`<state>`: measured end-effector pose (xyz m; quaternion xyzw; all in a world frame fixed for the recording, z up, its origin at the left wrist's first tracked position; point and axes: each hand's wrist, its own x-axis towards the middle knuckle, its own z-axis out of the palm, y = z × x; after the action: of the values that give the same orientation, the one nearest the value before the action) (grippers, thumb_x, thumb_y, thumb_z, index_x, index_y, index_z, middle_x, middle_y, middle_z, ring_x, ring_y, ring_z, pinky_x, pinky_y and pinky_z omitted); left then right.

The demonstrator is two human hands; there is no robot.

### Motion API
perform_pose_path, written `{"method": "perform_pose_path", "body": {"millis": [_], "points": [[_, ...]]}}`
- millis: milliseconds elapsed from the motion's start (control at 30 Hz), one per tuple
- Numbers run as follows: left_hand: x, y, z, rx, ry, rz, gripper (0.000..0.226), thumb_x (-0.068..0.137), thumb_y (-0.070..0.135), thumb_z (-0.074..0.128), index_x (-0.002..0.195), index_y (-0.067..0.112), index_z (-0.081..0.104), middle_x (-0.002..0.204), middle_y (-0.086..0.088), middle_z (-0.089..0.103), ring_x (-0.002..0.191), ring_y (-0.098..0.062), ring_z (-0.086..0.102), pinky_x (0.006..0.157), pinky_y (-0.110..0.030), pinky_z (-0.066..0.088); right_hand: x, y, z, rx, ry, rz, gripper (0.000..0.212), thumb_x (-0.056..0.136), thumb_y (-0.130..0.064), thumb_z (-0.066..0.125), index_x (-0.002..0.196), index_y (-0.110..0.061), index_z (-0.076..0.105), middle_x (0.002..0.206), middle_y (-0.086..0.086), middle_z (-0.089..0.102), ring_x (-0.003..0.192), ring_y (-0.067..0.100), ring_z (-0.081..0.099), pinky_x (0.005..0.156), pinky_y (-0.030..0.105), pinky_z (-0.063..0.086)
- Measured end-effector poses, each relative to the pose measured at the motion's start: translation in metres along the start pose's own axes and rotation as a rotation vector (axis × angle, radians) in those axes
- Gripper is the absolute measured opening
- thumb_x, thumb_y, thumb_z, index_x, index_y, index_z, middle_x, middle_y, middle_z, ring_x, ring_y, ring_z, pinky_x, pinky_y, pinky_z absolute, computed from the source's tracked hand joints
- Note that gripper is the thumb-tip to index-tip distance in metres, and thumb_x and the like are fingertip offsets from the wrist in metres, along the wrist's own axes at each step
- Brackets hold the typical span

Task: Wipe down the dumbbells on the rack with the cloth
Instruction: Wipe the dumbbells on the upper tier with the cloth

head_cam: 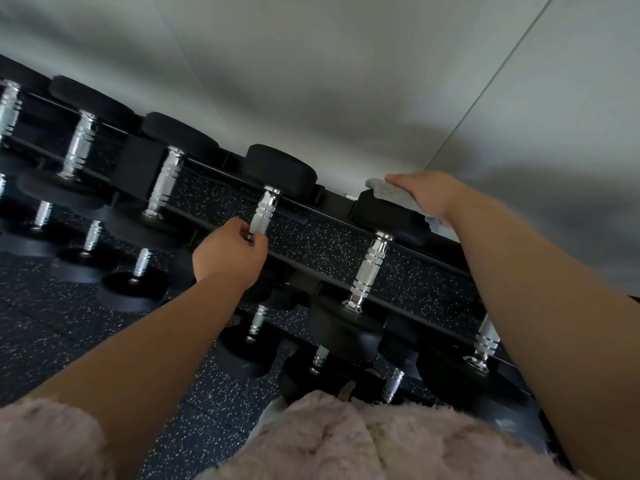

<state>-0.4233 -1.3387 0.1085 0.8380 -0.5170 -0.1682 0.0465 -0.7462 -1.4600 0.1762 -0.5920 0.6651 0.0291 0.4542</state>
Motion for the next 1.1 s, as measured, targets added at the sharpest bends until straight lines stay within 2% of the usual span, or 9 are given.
{"method": "perform_pose_path", "body": {"millis": [100,200,333,467,533,733,867,1000,1100], "points": [[-0.001,0.0,0.0,-0.002,0.004,0.007,0.021,0.097,0.049,0.052,0.104,0.03,0.059,0.08,0.009,0.066,0.069,-0.014,0.059,0.062,-0.032,0.044,-0.022,0.009,0.003,-0.02,0.012,-0.038,0.069,0.095,-0.075,0.043,0.129,-0.019,0.065,0.109,0.005,0.072,0.097,0.023,0.068,0.082,0.03,0.048],[-0.001,0.0,0.001,-0.019,0.007,0.001,0.02,0.096,0.048,0.052,0.101,0.03,0.059,0.079,0.009,0.065,0.068,-0.014,0.058,0.063,-0.033,0.046,-0.048,0.034,0.013,0.002,0.15,-0.111,0.057,0.098,-0.065,0.049,0.132,-0.021,0.06,0.086,-0.005,0.067,0.078,0.007,0.063,0.07,0.025,0.045],[-0.001,0.0,0.0,-0.03,0.011,0.011,0.02,0.095,0.048,0.053,0.099,0.03,0.058,0.077,0.008,0.065,0.066,-0.014,0.058,0.061,-0.033,0.046,-0.06,0.05,0.037,0.143,0.341,-0.13,0.036,0.103,-0.058,0.047,0.107,-0.025,0.061,0.087,-0.007,0.066,0.085,0.014,0.066,0.066,0.023,0.044],[-0.002,-0.001,0.0,-0.013,0.02,0.034,0.018,0.096,0.047,0.052,0.1,0.029,0.055,0.077,0.006,0.063,0.064,-0.013,0.053,0.059,-0.031,0.04,-0.048,0.033,0.037,0.296,0.349,0.078,0.06,0.105,-0.063,0.033,0.112,-0.013,0.065,0.08,0.002,0.065,0.074,0.014,0.06,0.072,0.027,0.04],[-0.003,-0.001,0.0,0.003,0.024,0.038,0.02,0.096,0.047,0.051,0.101,0.029,0.055,0.076,0.006,0.062,0.064,-0.014,0.052,0.06,-0.033,0.042,-0.047,0.028,0.035,0.306,0.334,0.155,0.062,0.105,-0.064,0.028,0.108,-0.014,0.064,0.074,0.008,0.067,0.068,0.013,0.061,0.065,0.026,0.039],[-0.008,0.002,0.004,0.033,0.076,0.104,0.029,0.099,0.045,0.046,0.094,0.02,0.061,0.076,0.0,0.063,0.064,-0.02,0.055,0.057,-0.035,0.044,-0.072,0.048,0.068,0.187,0.452,0.082,0.051,0.109,-0.049,0.036,0.101,-0.007,0.063,0.085,0.015,0.07,0.075,0.03,0.071,0.07,0.046,0.061],[-0.014,0.001,0.006,0.113,0.149,0.253,0.032,0.101,0.037,0.05,0.111,0.012,0.067,0.098,-0.007,0.069,0.089,-0.029,0.06,0.072,-0.041,0.046,-0.1,0.06,0.093,0.162,0.337,0.079,0.047,0.109,-0.05,0.038,0.105,-0.011,0.063,0.075,0.006,0.071,0.059,0.014,0.069,0.051,0.023,0.05],[-0.024,0.008,0.004,0.357,0.15,0.491,0.039,0.099,0.041,0.051,0.119,0.011,0.066,0.113,-0.009,0.068,0.104,-0.032,0.059,0.088,-0.048,0.047,-0.133,0.077,0.108,0.208,0.204,-0.03,0.046,0.106,-0.057,0.04,0.112,-0.02,0.067,0.08,0.003,0.074,0.069,0.014,0.072,0.069,0.034,0.06],[-0.054,0.036,0.01,0.288,0.036,0.612,0.044,0.101,0.047,0.047,0.127,0.016,0.064,0.12,-0.004,0.068,0.112,-0.028,0.059,0.094,-0.046,0.049,-0.159,0.092,0.111,0.13,0.236,-0.033,0.045,0.105,-0.058,0.039,0.109,-0.021,0.064,0.087,-0.003,0.071,0.078,0.011,0.066,0.067,0.025,0.049]]}}
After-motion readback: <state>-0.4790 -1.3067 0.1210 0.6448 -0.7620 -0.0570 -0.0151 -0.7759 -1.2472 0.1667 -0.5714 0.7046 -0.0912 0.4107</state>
